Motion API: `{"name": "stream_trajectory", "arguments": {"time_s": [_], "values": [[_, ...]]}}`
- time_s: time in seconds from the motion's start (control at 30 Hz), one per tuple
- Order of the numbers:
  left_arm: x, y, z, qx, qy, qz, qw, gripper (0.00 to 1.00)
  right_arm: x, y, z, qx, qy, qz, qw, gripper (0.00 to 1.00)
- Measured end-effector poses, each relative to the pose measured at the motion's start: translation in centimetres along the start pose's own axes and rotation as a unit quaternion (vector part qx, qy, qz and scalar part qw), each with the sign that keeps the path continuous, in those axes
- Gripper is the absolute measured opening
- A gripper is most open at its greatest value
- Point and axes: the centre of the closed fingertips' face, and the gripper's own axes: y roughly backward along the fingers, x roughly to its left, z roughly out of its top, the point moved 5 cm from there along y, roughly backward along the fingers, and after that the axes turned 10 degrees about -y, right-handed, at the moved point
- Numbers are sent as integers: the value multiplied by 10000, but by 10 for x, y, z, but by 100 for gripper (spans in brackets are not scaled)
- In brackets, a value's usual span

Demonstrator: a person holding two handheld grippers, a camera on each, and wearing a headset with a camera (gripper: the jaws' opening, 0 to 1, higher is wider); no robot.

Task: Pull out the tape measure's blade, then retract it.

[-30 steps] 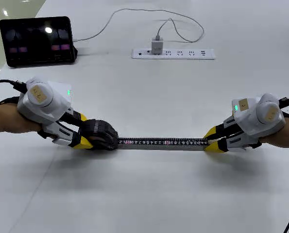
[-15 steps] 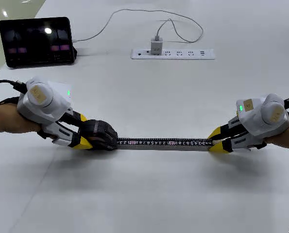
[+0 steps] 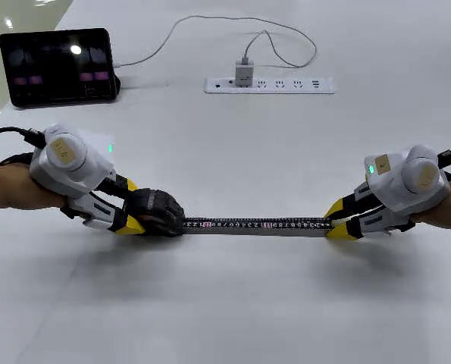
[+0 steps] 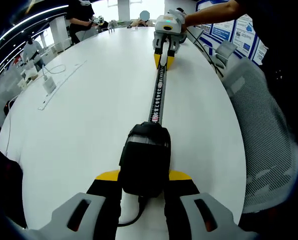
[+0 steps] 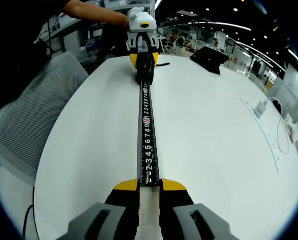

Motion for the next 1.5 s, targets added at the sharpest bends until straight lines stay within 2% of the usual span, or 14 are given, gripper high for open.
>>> {"name": "stream_trajectory", "arguments": {"time_s": [0.57,0.97,1.2,1.5], "values": [[0,-1,1,101,-58,15,9999,27,0,1,0,194,44,-11,9998,12],[-1,-1,2,196,-96,62,9997,28,0,1,0,231,-91,-96,9996,13],[1,0,1,206,-68,142,9997,33,1,1,0,181,-142,-151,9996,16],[1,6,0,105,160,184,9996,40,2,5,-2,109,-242,-224,9994,20]]}}
